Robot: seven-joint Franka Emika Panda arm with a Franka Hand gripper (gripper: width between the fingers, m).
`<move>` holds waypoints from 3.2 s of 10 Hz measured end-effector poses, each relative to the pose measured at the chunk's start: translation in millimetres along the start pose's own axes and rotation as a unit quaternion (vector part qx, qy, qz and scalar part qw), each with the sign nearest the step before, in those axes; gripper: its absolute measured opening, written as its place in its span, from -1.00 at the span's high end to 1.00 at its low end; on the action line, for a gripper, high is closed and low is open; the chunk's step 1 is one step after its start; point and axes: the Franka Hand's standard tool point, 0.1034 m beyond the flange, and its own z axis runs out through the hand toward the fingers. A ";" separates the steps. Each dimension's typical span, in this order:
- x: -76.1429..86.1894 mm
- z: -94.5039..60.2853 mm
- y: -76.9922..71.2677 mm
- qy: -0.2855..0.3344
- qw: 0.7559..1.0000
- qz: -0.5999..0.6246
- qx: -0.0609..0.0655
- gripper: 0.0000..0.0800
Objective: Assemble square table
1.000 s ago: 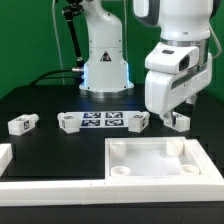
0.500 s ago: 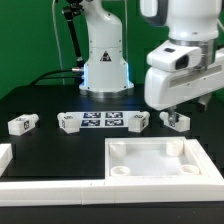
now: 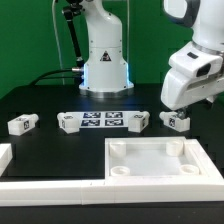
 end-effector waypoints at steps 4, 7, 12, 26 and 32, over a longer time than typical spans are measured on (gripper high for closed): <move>-22.0 31.2 -9.0 -0.173 0.984 0.002 0.029 -0.62; -17.1 31.4 -12.4 -0.220 0.975 -0.004 0.039 -0.62; -32.6 53.2 -8.5 -0.231 0.972 0.010 0.041 -0.62; -41.0 -11.5 18.1 -0.201 0.978 0.008 0.055 0.27; -53.9 -45.6 38.2 -0.067 0.996 0.034 0.038 0.27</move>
Offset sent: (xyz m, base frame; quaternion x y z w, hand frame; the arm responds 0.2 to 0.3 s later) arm -0.0133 -0.0268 -0.0273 -0.0050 -0.2228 0.0518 0.9735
